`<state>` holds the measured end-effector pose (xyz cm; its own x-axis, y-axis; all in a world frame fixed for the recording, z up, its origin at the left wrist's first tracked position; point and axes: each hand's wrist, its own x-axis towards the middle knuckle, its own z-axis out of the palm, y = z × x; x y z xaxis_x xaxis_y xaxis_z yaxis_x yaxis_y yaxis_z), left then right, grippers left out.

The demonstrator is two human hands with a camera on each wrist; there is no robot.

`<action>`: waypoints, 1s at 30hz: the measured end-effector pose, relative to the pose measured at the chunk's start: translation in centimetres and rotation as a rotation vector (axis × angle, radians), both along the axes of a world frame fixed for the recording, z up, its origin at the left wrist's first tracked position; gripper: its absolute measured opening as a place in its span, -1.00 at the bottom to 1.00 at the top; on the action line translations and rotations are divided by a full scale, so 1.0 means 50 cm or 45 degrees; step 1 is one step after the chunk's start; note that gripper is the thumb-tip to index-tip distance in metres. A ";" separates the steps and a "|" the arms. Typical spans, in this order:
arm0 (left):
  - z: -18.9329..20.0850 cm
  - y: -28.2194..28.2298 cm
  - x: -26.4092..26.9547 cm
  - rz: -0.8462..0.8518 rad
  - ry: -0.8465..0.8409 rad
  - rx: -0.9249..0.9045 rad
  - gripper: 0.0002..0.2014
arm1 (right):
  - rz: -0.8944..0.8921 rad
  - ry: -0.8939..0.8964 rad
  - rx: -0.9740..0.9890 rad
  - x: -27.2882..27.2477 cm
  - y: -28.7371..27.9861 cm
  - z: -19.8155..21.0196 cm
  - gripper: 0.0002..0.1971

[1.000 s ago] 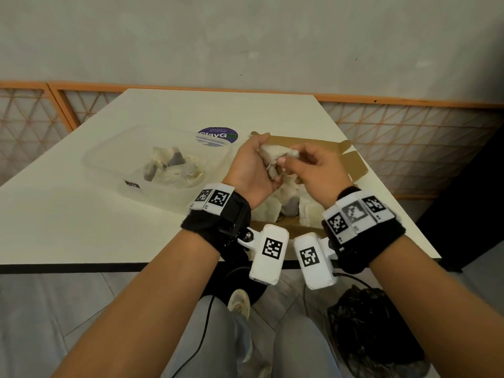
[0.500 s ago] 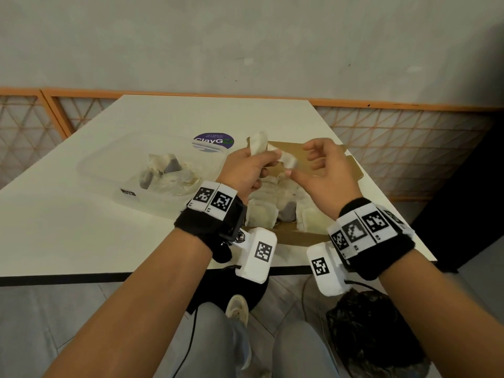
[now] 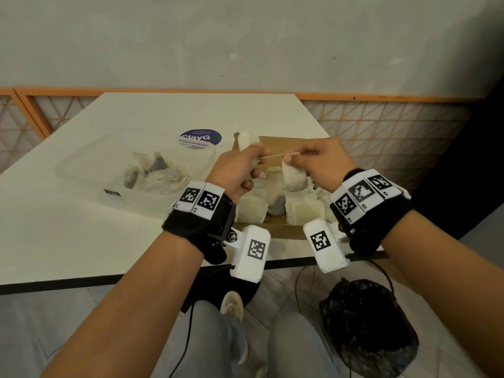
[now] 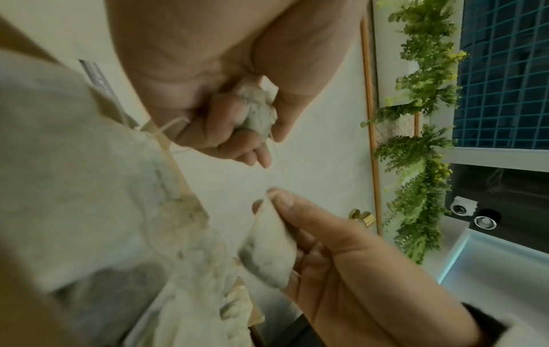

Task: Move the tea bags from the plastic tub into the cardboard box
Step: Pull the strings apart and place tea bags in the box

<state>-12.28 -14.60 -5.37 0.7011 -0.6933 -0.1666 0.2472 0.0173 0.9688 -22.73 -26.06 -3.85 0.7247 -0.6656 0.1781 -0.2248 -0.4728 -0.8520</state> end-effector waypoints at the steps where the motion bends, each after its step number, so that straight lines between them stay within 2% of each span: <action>1: -0.007 0.005 0.004 0.023 0.025 -0.001 -0.84 | 0.023 0.062 0.010 -0.002 -0.003 -0.003 -0.91; 6: -0.033 0.017 0.018 0.025 0.120 -0.031 -0.80 | 0.134 0.359 -0.118 -0.017 -0.008 0.014 -0.91; 11: -0.036 0.020 0.023 0.006 0.095 -0.047 -0.81 | 0.394 0.596 -0.142 -0.018 0.009 0.053 -0.88; 14: -0.040 0.019 0.023 -0.001 0.086 -0.066 -0.81 | 0.419 0.700 -0.196 -0.003 0.016 0.043 -0.90; 17: -0.042 0.020 0.024 -0.009 0.070 -0.072 -0.80 | 0.358 0.822 -0.375 0.023 0.014 0.010 -0.91; 22: -0.041 0.021 0.028 -0.025 0.135 -0.119 -0.77 | 0.285 0.747 -0.301 0.052 0.010 -0.015 -0.89; 26: -0.033 0.025 0.027 -0.091 0.391 -0.200 -0.71 | 0.172 0.700 -0.385 0.056 -0.003 -0.017 -0.87; 28: -0.029 0.029 0.029 -0.132 0.595 -0.275 -0.68 | 0.060 0.506 -0.425 0.051 0.000 -0.004 -0.89; 30: -0.027 0.031 0.034 -0.153 0.755 -0.346 -0.67 | 0.062 0.270 -0.340 0.040 0.015 0.013 -0.88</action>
